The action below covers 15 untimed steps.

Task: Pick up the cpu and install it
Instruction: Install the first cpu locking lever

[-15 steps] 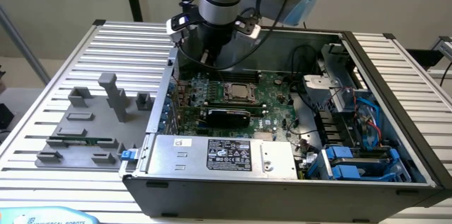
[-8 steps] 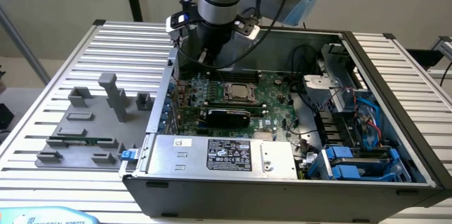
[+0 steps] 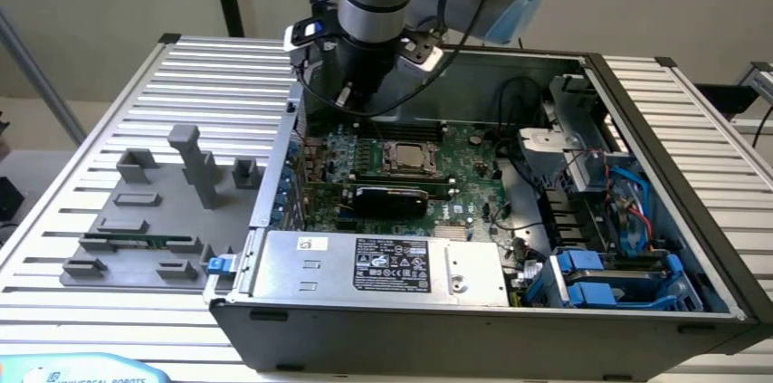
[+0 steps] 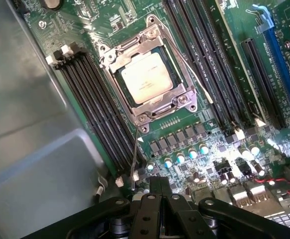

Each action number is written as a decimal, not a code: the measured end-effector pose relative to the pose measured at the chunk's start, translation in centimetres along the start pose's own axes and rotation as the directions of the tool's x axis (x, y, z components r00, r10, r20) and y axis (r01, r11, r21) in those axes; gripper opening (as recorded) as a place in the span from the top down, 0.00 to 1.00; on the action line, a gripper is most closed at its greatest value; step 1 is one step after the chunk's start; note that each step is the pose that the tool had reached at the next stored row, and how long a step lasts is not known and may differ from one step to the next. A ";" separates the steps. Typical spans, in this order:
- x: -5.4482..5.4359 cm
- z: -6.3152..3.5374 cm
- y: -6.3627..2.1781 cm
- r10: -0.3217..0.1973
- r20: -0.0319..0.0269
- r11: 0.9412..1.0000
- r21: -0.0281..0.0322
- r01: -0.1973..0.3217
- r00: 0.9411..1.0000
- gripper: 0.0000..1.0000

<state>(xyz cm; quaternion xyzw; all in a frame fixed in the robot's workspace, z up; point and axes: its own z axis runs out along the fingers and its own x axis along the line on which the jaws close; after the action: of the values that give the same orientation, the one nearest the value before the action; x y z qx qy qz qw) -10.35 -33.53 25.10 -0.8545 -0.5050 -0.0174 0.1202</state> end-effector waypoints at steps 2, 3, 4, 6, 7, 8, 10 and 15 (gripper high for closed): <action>0.0 0.00 -0.03 0.012 -0.002 1.000 0.003 -0.012 1.000 0.89; 0.0 0.00 -0.06 0.017 -0.003 1.000 0.005 -0.017 1.000 0.89; -0.1 0.01 -0.08 0.020 -0.005 1.000 0.007 -0.020 1.000 0.89; -0.2 0.00 -0.14 0.025 -0.012 1.000 0.014 -0.025 1.000 0.89; -0.2 0.00 -0.17 0.027 -0.015 1.000 0.017 -0.026 1.000 0.89; -0.3 0.00 -0.21 0.028 -0.019 0.999 0.021 -0.028 0.999 0.89; -0.4 -0.02 -0.24 0.032 -0.028 0.999 0.030 -0.031 0.999 0.89; -0.8 -0.10 -0.06 0.038 -0.053 0.998 0.047 -0.036 0.998 0.89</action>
<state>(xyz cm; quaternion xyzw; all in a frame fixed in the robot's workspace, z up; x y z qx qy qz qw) -10.79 -34.24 25.08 -0.8599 -0.4860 -0.0267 0.1536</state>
